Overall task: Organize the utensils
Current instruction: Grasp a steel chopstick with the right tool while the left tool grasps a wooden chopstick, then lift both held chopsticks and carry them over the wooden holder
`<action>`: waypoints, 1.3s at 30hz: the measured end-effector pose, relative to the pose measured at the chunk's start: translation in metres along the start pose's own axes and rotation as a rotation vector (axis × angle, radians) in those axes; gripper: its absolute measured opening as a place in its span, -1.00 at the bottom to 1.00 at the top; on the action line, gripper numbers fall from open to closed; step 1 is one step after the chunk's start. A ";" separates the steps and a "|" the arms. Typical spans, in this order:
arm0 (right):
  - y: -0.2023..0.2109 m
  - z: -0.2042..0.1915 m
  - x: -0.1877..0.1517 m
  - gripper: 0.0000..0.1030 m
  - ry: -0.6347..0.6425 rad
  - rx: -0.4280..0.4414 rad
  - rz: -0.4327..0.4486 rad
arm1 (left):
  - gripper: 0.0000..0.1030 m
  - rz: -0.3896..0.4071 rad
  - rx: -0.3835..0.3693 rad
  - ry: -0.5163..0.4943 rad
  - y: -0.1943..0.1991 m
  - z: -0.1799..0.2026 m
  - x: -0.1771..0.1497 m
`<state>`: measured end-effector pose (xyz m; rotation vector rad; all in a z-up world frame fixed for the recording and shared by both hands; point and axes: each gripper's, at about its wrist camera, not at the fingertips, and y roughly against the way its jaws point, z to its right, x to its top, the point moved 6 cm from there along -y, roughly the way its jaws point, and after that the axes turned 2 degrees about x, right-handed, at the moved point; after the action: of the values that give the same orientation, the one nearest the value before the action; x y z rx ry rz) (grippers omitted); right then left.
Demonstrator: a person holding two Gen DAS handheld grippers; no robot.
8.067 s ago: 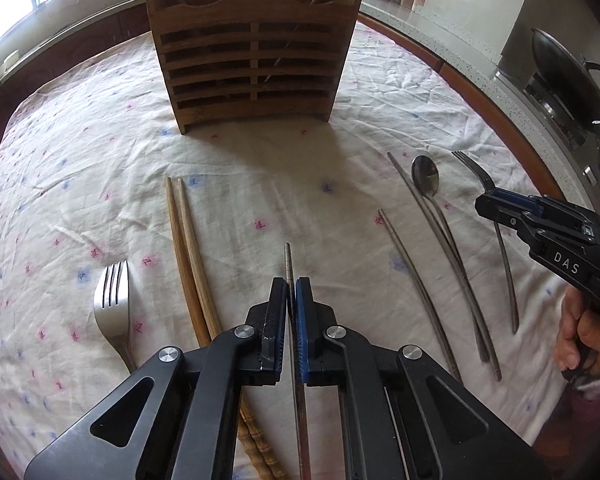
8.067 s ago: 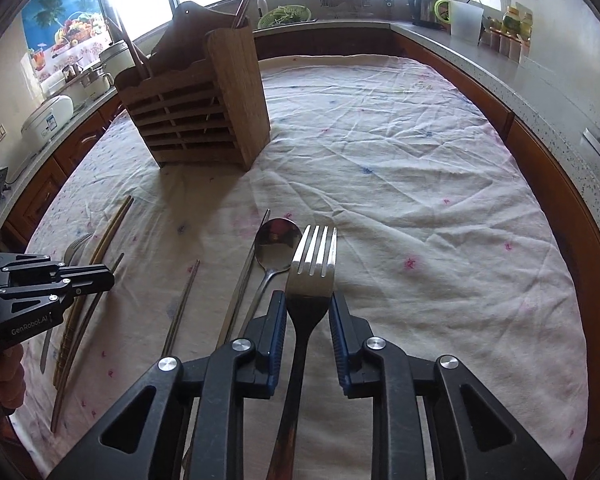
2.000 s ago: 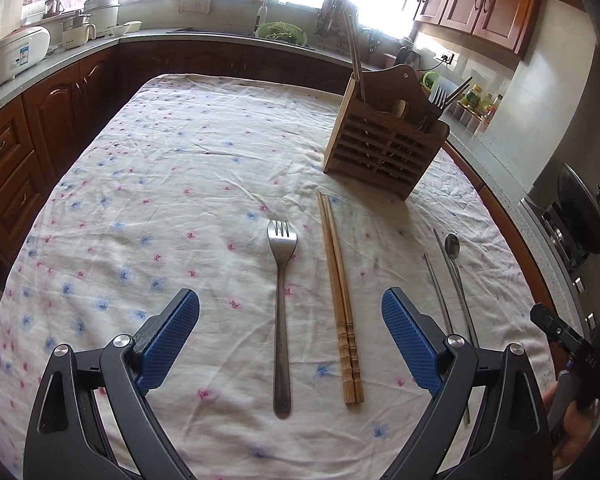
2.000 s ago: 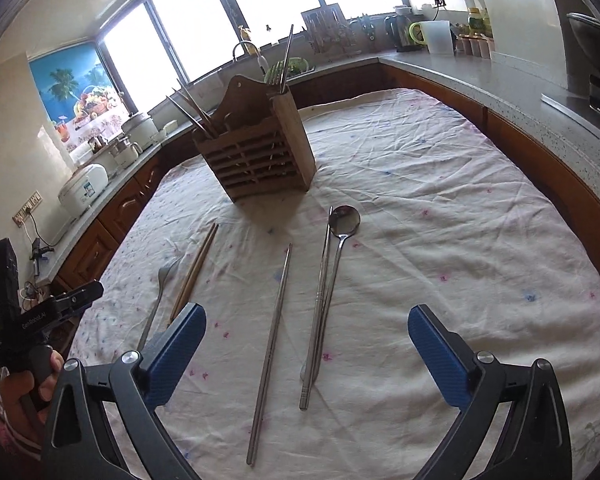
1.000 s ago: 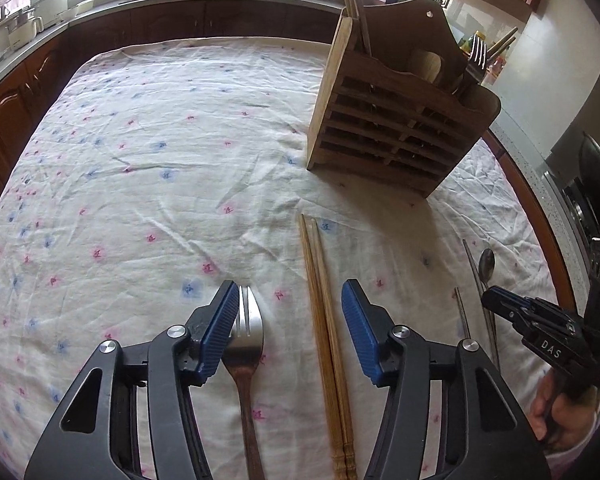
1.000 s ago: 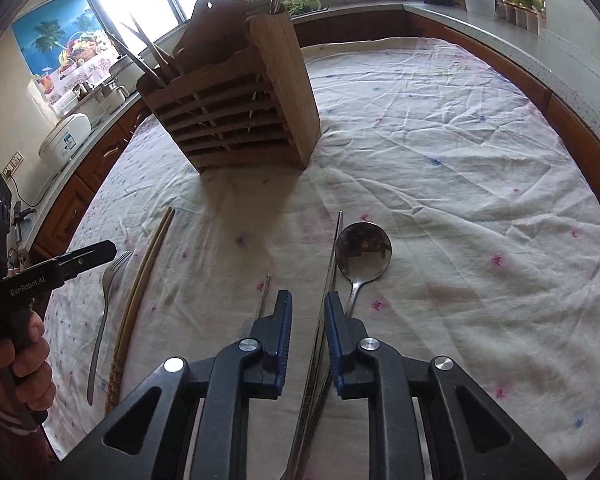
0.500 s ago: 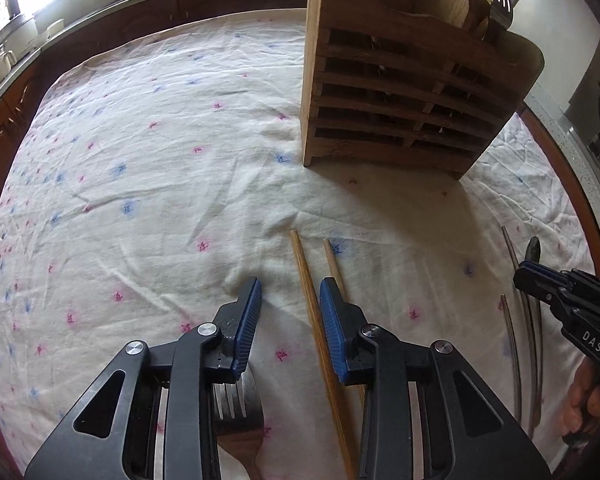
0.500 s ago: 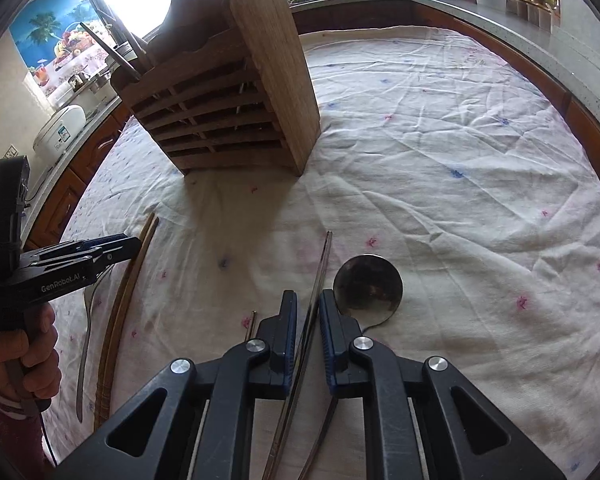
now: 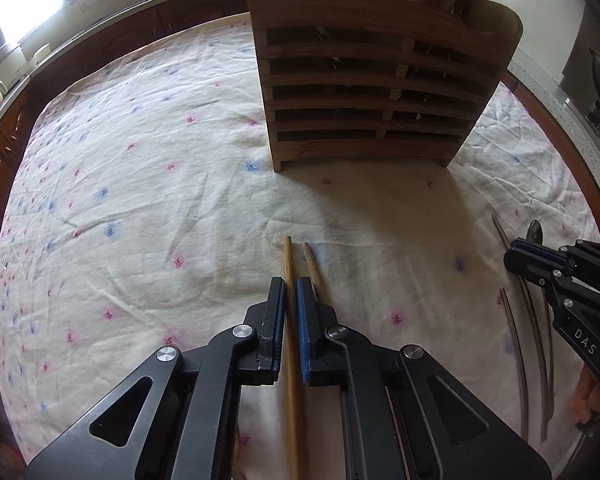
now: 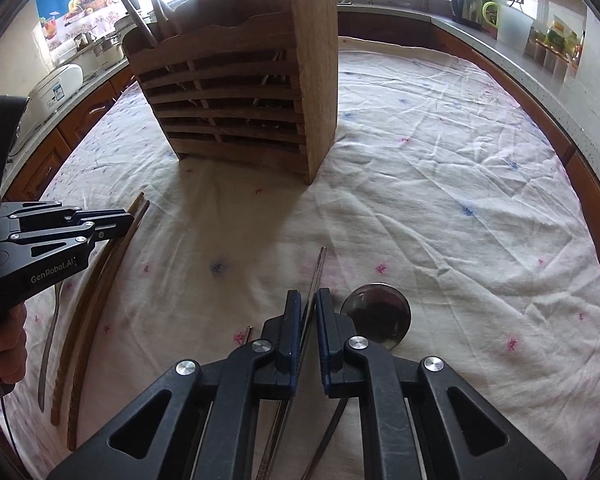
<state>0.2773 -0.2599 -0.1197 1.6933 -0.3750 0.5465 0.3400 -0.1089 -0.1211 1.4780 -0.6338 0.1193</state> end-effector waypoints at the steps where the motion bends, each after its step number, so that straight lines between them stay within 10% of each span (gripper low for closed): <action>1: 0.001 0.000 0.000 -0.87 -0.011 0.020 -0.003 | -0.91 0.000 -0.015 0.011 0.003 -0.002 -0.002; 21: 0.127 -0.011 0.003 -0.91 -0.063 0.164 0.223 | -0.91 0.295 -0.226 0.131 0.177 -0.020 -0.030; 39: 0.186 -0.022 0.005 -0.90 -0.055 0.160 0.387 | -0.91 0.400 -0.256 0.144 0.226 -0.024 -0.048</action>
<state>0.1801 -0.2741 0.0395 1.8017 -0.7230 0.8315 0.2064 -0.0448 0.0582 1.0725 -0.7897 0.4341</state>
